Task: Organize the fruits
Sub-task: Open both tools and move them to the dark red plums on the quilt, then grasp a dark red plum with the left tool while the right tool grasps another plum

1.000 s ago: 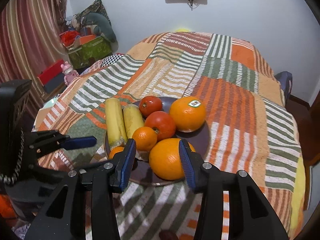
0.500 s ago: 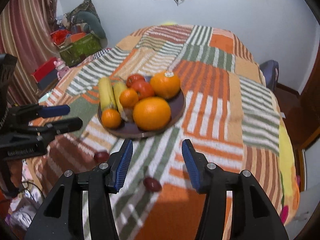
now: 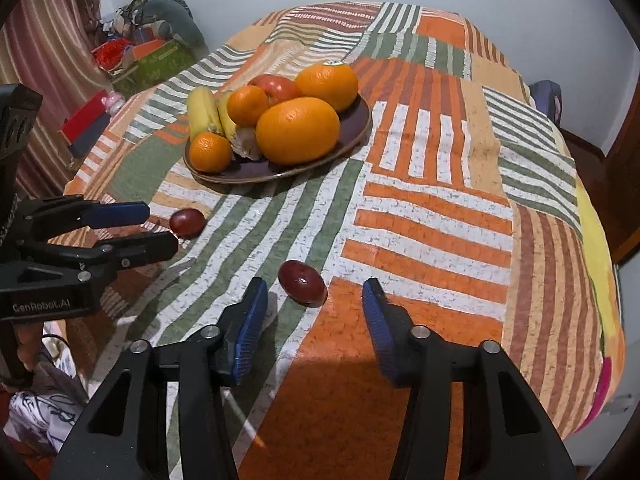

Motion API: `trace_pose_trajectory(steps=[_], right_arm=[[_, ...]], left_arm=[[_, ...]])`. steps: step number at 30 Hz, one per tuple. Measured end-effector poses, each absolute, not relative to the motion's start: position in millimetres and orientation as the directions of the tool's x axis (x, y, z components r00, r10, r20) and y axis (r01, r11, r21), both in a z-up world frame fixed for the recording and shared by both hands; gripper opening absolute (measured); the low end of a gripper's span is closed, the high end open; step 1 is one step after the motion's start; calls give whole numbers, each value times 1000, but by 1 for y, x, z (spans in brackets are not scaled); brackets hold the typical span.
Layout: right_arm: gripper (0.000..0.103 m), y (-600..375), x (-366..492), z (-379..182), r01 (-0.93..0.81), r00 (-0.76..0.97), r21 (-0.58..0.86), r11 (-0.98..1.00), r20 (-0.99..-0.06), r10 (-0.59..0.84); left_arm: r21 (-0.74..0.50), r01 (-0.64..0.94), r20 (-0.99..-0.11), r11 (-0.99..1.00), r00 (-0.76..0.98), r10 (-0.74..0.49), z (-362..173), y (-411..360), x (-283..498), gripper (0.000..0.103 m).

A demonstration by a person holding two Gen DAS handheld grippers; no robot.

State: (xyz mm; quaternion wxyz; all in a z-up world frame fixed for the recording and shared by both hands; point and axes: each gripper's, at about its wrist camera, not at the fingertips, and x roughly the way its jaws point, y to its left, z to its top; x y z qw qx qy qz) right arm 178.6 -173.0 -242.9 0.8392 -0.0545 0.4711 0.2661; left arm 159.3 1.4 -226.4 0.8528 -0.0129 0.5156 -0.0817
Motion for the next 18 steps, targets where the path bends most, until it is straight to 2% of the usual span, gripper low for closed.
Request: trace_pose_trajectory(steps=[8, 10, 12, 13, 15, 18], right_arm=[[31, -170, 181, -246, -510, 406, 178, 841, -813, 418], [26, -168, 180, -245, -519, 403, 179, 836, -811, 424], [21, -167, 181, -245, -527, 399, 184, 830, -809, 432], [20, -166, 181, -244, -528, 399, 184, 829, -808, 434], [20, -166, 181, -244, -529, 401, 182, 829, -807, 433], [20, -167, 182, -243, -527, 401, 186, 829, -806, 436]], left_arm=[[-101, 98, -881, 990, 454, -135, -234, 2, 175, 56], [-104, 93, -880, 990, 455, -135, -235, 4, 179, 51], [-109, 96, -879, 989, 455, -141, -235, 4, 181, 43], [-109, 97, -879, 989, 456, -141, -236, 4, 182, 40], [-101, 102, -879, 990, 457, -137, -237, 4, 184, 28], [-99, 111, -879, 989, 456, -140, -238, 3, 185, 23]])
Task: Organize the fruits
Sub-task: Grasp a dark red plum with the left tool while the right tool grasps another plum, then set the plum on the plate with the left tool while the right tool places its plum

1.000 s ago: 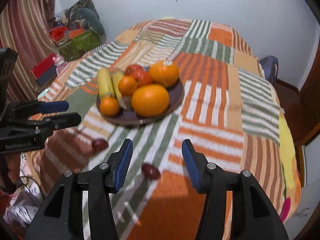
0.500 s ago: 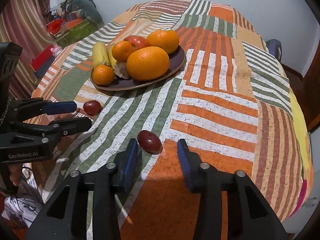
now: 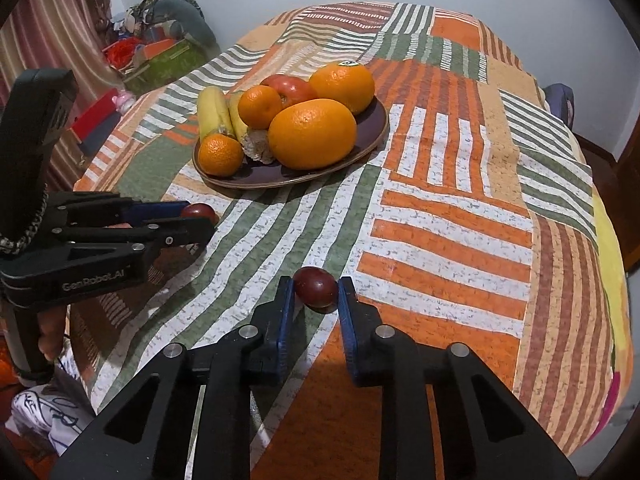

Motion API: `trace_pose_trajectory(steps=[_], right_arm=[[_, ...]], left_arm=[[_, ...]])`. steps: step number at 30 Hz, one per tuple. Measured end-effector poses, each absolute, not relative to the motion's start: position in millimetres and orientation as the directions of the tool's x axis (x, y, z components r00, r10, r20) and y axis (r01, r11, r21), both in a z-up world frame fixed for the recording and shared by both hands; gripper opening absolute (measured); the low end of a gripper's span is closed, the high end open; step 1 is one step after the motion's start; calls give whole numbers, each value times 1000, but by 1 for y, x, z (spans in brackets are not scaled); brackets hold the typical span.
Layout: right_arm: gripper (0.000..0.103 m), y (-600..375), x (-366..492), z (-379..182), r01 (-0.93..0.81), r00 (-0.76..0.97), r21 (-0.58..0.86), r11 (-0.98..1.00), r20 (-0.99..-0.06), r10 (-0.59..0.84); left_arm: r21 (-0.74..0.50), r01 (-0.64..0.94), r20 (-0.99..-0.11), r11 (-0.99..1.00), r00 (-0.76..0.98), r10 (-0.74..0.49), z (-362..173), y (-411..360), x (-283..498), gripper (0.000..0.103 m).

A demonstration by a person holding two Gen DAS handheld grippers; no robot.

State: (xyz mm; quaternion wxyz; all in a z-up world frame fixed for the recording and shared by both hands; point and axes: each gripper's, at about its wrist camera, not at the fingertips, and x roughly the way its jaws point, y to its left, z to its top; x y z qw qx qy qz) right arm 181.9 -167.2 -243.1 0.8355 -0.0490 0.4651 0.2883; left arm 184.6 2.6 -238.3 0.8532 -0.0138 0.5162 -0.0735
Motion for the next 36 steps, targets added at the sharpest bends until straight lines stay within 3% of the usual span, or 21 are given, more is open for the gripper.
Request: trace_pose_trajectory(steps=[22, 36], right_arm=[[20, -160, 210, -189, -538, 531, 146, 830, -706, 468], [20, -131, 241, -185, -572, 534, 142, 808, -683, 498]], left_arm=[[-130, 94, -796, 987, 584, -161, -181, 27, 195, 23], [-126, 102, -780, 987, 605, -162, -177, 32, 232, 23]])
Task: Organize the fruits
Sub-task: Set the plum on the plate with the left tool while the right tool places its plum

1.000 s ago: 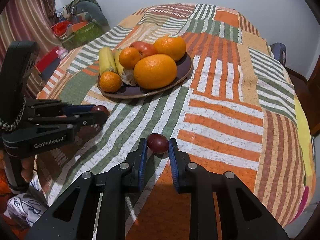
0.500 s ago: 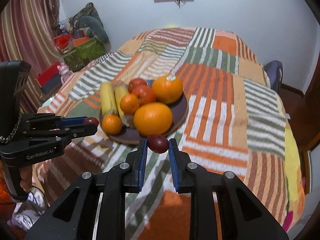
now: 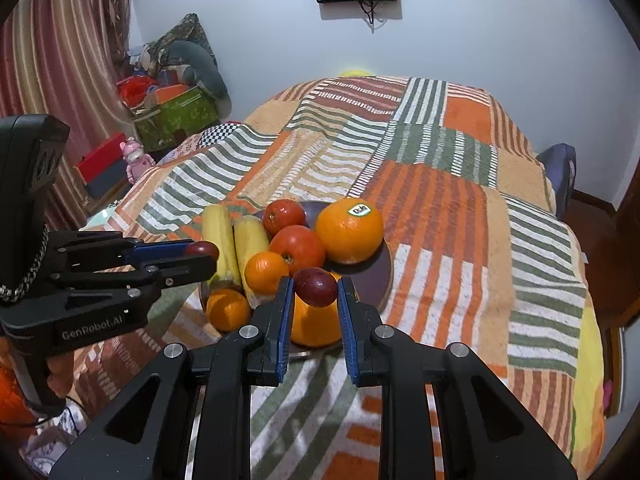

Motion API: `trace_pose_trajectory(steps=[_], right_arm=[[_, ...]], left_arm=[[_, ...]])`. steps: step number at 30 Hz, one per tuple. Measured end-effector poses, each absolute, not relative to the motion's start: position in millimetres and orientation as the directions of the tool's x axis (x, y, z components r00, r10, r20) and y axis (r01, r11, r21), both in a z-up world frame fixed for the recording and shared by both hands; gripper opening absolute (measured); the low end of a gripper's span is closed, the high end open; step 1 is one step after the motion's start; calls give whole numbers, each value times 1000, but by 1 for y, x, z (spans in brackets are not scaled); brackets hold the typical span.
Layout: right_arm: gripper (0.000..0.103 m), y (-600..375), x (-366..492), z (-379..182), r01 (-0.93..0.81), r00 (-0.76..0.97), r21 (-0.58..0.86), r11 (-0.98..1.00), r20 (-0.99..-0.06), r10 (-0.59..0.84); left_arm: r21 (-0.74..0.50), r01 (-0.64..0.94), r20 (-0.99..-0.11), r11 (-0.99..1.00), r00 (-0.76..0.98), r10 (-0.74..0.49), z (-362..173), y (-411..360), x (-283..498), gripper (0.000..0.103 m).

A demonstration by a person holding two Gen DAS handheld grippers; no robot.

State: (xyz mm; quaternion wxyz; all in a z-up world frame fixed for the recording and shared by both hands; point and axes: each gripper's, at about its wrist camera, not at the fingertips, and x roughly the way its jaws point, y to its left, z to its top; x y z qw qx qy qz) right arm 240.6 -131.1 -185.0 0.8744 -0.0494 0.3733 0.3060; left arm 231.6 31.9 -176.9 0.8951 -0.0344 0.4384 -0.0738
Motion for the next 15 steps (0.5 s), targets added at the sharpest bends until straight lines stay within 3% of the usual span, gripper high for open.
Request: trace_pose_trajectory(steps=[15], right_arm=[[20, -114, 274, -206, -555, 510, 146, 819, -718, 474]], left_arm=[[-126, 80, -798, 989, 584, -148, -197, 42, 260, 23]])
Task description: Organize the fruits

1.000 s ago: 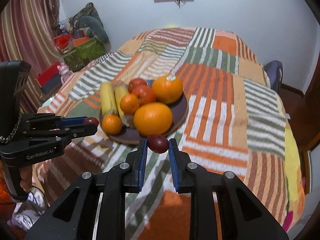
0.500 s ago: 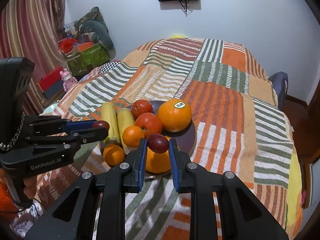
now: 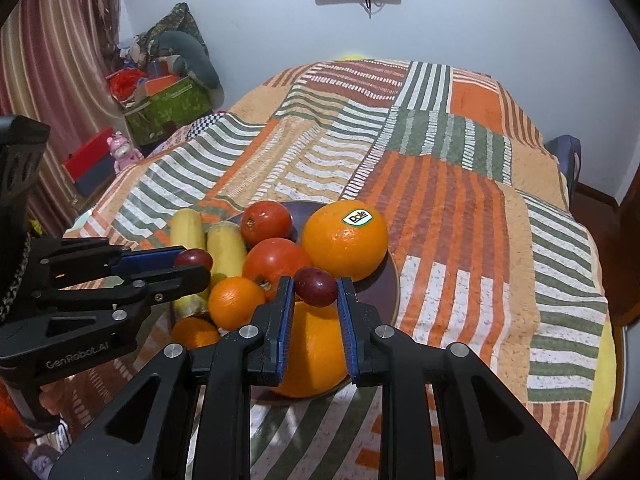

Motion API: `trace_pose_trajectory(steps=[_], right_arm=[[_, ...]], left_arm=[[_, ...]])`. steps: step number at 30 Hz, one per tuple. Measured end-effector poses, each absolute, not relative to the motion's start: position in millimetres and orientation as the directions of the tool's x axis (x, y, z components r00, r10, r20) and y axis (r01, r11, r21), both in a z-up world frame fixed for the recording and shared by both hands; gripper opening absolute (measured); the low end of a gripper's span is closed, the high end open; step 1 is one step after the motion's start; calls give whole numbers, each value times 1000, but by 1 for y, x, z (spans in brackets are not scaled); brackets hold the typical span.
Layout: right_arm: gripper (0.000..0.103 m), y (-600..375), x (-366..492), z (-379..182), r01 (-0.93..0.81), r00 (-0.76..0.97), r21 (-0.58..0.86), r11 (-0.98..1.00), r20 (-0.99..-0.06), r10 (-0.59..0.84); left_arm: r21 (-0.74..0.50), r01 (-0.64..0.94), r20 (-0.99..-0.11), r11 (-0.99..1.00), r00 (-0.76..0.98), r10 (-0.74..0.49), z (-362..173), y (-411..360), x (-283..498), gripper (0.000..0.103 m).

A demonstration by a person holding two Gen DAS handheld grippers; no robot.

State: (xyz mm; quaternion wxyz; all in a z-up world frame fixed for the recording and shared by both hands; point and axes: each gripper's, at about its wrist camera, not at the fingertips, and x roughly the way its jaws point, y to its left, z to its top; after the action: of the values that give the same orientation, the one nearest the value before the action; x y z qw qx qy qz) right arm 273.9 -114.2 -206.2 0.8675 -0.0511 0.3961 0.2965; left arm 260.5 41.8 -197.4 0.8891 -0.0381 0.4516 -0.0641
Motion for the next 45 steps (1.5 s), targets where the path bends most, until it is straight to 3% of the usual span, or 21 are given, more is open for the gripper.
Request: trace_pose_trajectory(steps=[7, 13, 22, 31, 41, 43, 45], right_arm=[[21, -110, 278, -213, -557, 496, 141, 818, -734, 464], [34, -110, 277, -214, -559, 482, 144, 817, -745, 461], [34, -119, 263, -188, -556, 530, 132, 821, -704, 472], [34, -143, 223, -123, -533, 659, 109, 839, -569, 492], [34, -169, 156, -54, -529, 772, 97, 843, -359, 525], [34, -173, 144, -45, -530, 782, 105, 841, -322, 533], [34, -176, 134, -39, -533, 789, 113, 838, -291, 541]], left_arm=[[-138, 59, -803, 989, 578, -146, -204, 48, 265, 23], [-148, 65, -805, 987, 572, -159, -204, 48, 263, 29], [-137, 51, -772, 989, 621, -139, -178, 48, 242, 29], [-109, 45, -638, 993, 763, -105, -101, 45, 191, 29], [-66, 58, -417, 996, 905, -80, -16, 24, 113, 30], [-67, 61, -385, 996, 919, -82, -6, 22, 100, 32], [-68, 60, -357, 996, 931, -81, 2, 21, 90, 41]])
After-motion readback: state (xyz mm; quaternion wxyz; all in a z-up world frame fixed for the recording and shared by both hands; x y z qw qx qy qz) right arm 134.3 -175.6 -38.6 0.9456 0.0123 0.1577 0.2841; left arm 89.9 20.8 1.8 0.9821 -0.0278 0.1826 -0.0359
